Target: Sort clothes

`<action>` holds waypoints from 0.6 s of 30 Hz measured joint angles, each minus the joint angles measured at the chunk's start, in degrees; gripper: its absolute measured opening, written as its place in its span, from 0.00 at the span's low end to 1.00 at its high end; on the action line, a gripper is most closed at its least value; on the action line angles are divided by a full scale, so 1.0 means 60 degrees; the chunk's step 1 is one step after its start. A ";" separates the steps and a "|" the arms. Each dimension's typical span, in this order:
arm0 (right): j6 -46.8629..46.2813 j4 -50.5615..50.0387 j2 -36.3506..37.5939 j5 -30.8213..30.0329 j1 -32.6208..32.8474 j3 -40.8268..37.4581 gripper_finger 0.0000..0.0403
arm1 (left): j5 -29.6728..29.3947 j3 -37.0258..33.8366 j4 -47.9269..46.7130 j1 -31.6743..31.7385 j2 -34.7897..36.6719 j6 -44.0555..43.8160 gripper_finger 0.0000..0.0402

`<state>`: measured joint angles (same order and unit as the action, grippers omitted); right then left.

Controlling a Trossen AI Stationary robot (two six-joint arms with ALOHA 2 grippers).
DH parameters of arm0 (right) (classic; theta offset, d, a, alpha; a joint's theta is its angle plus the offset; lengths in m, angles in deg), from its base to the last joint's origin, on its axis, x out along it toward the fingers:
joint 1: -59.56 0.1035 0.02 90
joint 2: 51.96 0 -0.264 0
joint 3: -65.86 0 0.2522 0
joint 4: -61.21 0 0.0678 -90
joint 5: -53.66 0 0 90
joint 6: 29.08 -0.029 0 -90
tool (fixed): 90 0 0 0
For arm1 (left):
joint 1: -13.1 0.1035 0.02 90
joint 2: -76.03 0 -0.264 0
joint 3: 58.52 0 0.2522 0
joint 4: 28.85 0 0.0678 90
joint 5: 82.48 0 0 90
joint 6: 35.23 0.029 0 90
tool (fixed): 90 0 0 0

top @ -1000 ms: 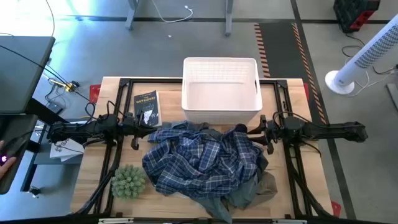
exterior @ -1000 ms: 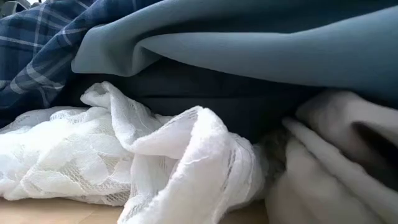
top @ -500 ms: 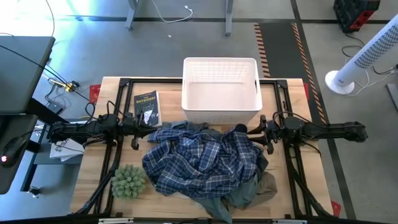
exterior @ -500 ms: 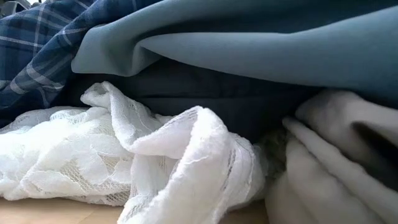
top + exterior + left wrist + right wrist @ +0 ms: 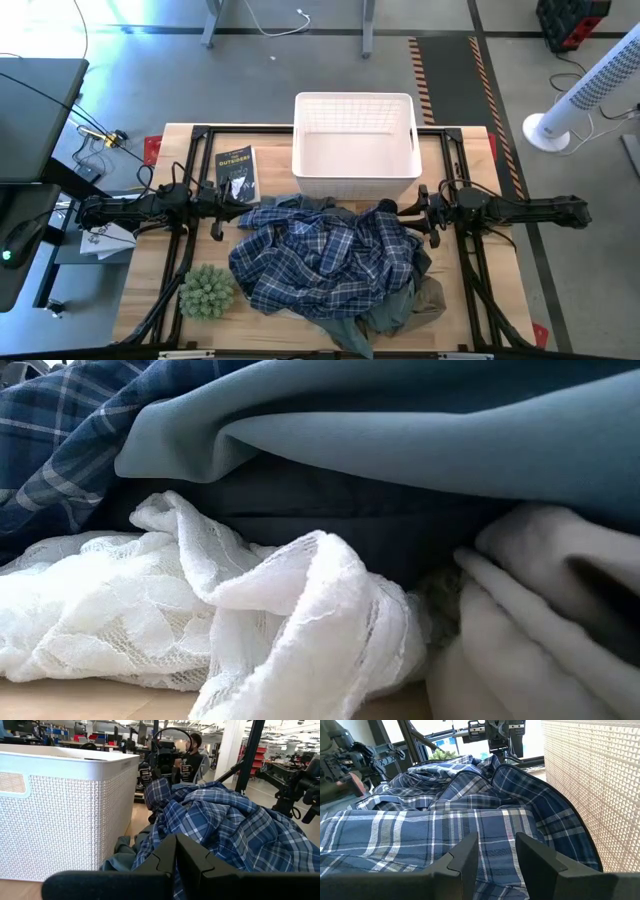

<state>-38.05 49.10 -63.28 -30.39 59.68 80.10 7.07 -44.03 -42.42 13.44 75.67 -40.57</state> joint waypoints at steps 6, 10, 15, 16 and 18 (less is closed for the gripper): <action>0.0000 0.0004 0.0000 0.0000 -0.0004 0.0001 0.32 | -0.0003 -0.0004 0.0000 0.0004 0.0000 0.0000 0.02; 0.0000 0.0001 -0.0002 -0.0002 -0.0001 0.0001 0.32 | -0.0003 -0.0004 0.0007 0.0001 0.0000 -0.0087 0.02; 0.0000 0.0000 -0.0002 0.0000 -0.0002 -0.0001 0.32 | -0.0004 -0.0004 0.0011 0.0003 0.0000 -0.0080 0.02; 0.0000 0.0003 0.0000 -0.0001 -0.0003 -0.0001 0.32 | -0.0004 -0.0004 0.0015 0.0003 0.0000 -0.0080 0.02; 0.0000 0.0000 -0.0002 -0.0001 -0.0002 0.0001 0.32 | -0.0002 -0.0004 0.0020 0.0003 0.0000 -0.0095 0.02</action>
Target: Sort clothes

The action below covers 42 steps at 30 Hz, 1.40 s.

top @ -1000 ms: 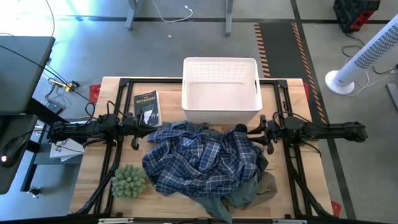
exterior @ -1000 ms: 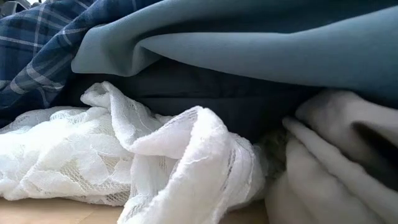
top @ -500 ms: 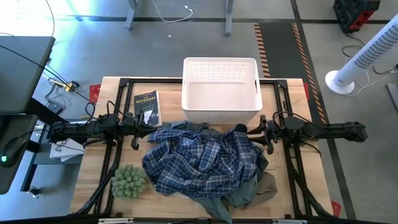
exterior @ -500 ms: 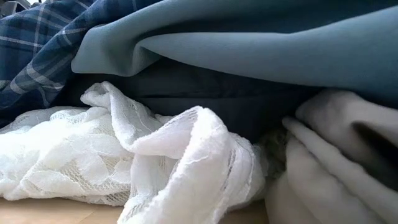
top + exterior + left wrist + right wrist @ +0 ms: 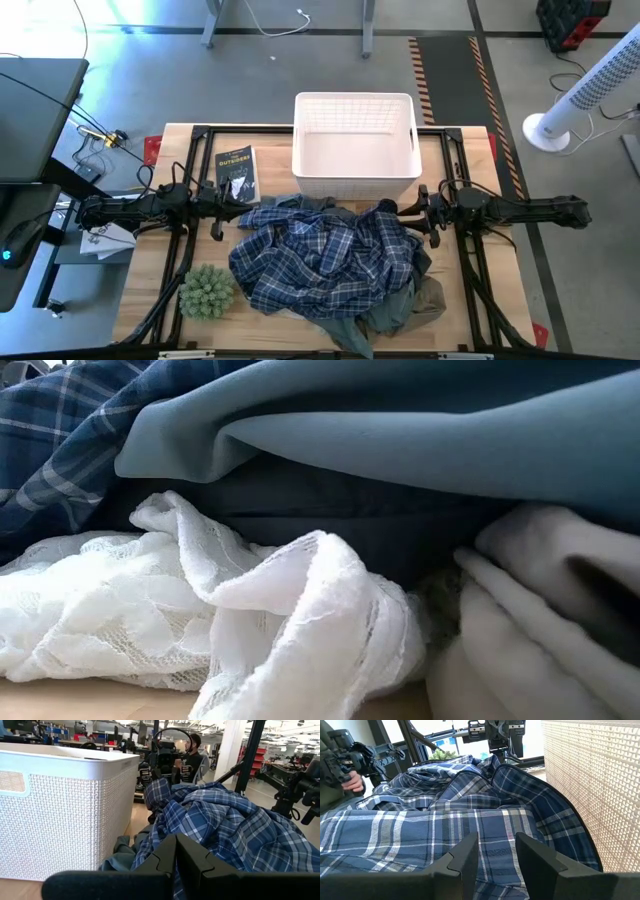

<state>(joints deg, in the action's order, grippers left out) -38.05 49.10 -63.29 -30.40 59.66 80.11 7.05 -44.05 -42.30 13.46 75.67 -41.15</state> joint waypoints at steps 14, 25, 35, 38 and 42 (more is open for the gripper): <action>0.0000 0.0000 0.0000 -0.0001 -0.0001 -0.0003 0.32 | -0.0212 -0.0007 0.0665 -0.0003 0.0000 -0.0728 0.02; 0.0614 -0.0022 0.0001 -0.1063 -0.0019 0.0001 0.32 | -0.0260 -0.0007 0.0424 -0.0003 0.0000 -0.0749 0.02; -0.2178 0.0134 -0.0007 -0.0796 0.0000 -0.0002 0.32 | -0.0264 -0.0007 0.0373 -0.0003 0.0000 -0.0746 0.02; -0.4508 0.1218 0.0004 -0.1720 -0.0017 -0.0003 0.32 | -0.0267 -0.0007 0.0359 -0.0003 0.0000 -0.0742 0.02; -0.5342 0.3585 0.0009 -0.1737 0.0030 0.0064 0.32 | -0.0267 -0.0007 0.0383 -0.0003 0.0000 -0.0757 0.02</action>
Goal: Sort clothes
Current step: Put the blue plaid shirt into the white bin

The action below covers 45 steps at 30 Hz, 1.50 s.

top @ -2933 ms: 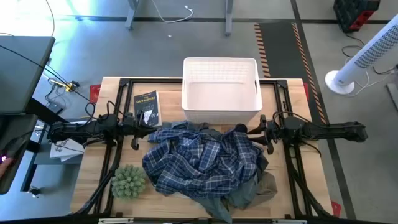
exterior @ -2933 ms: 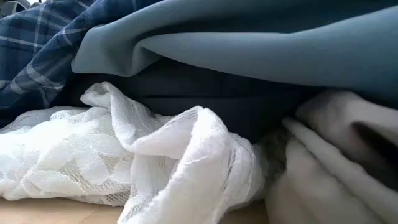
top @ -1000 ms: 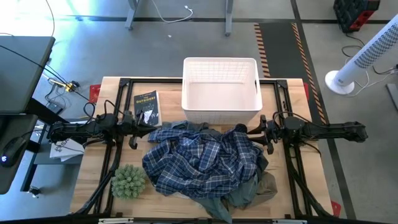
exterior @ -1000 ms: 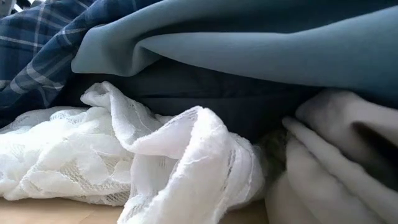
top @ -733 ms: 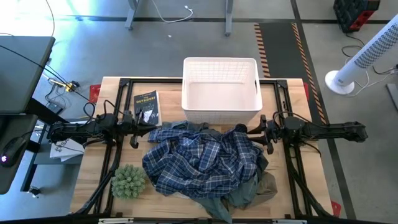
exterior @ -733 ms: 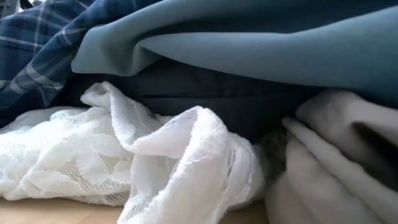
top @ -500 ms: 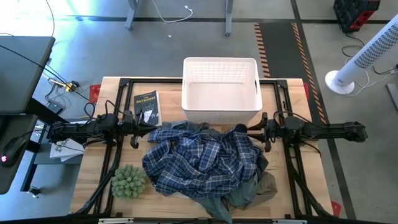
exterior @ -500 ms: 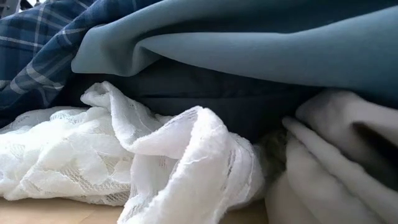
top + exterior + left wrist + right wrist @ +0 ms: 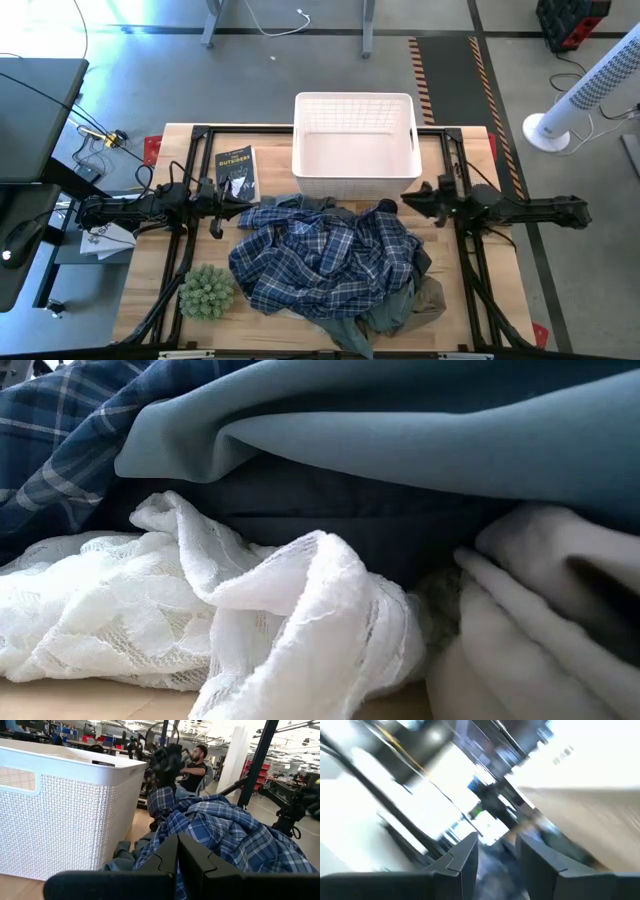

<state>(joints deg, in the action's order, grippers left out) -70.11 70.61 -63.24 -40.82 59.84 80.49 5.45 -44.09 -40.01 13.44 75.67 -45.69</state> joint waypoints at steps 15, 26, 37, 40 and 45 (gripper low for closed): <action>0.4579 0.2715 -0.4225 0.0711 0.3964 0.3503 0.32 | -0.0036 0.0004 0.0050 0.0000 0.0000 -0.0740 0.02; 0.3744 -0.3024 -0.8106 -0.1057 0.4139 0.8153 0.32 | -0.0062 0.0007 0.0042 0.0000 0.0000 -0.0732 0.02; 0.2163 -1.1477 -1.2086 -0.0842 0.3086 1.3425 0.41 | -0.0058 0.0011 0.0032 0.0000 0.0000 -0.0725 0.02; 0.2424 -1.2017 -1.3050 -0.0043 0.2692 1.3992 0.50 | -0.0058 0.0011 0.0031 0.0000 0.0000 -0.0724 0.02; 0.2756 -1.2639 -1.4254 0.0262 0.2208 1.4253 0.67 | -0.0058 0.0011 -0.0070 0.0000 0.0000 -0.0725 0.02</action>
<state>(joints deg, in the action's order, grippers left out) -53.57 -5.23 -148.76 -39.25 73.09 166.01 5.10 -44.03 -40.43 13.44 75.67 -50.04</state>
